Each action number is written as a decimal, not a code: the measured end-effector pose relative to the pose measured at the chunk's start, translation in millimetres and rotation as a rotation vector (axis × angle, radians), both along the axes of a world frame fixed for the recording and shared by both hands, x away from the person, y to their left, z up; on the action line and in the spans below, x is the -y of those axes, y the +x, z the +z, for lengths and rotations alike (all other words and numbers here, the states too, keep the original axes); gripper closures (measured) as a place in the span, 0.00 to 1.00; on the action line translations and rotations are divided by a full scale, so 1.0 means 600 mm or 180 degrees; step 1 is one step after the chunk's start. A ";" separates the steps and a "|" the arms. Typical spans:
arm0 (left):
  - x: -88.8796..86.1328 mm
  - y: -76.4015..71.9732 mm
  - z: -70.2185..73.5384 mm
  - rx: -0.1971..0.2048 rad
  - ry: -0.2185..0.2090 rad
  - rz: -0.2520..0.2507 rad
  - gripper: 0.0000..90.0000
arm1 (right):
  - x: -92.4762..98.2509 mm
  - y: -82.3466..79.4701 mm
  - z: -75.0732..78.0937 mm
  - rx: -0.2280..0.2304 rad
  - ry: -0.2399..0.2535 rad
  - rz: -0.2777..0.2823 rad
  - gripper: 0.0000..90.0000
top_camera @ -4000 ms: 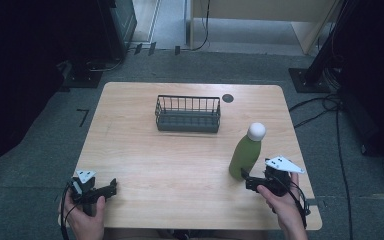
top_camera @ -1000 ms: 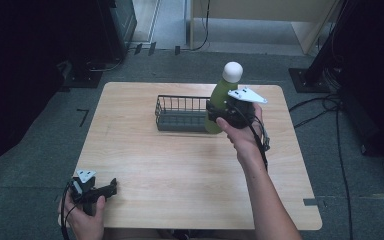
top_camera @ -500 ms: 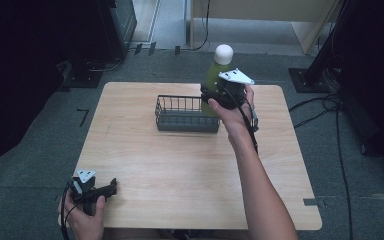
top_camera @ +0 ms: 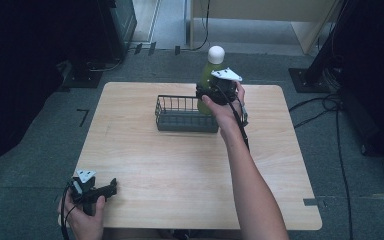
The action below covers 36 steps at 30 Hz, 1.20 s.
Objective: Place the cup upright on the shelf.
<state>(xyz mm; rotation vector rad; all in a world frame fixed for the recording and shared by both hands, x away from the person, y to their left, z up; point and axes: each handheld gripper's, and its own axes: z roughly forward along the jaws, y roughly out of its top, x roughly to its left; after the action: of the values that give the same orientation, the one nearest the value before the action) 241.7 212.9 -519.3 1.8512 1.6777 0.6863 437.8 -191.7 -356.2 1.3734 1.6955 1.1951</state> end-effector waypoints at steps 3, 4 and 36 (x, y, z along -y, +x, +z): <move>0.000 0.000 0.000 0.0000 0.0000 0.0000 0.00 | -0.004 0.005 -0.008 -0.0031 -0.0048 -0.0027 0.23; 0.000 0.000 0.000 0.0000 0.0000 -0.0001 0.00 | -0.006 0.007 -0.012 -0.0049 -0.0063 -0.0033 0.23; 0.000 0.000 0.000 0.0000 0.0000 0.0000 0.00 | -0.018 0.016 -0.066 -0.0132 -0.0027 -0.0031 0.19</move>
<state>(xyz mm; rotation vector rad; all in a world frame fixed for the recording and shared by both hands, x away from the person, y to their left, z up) 241.7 212.8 -519.3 1.8512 1.6776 0.6863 447.7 -181.1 -395.5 1.4086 1.7186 1.1602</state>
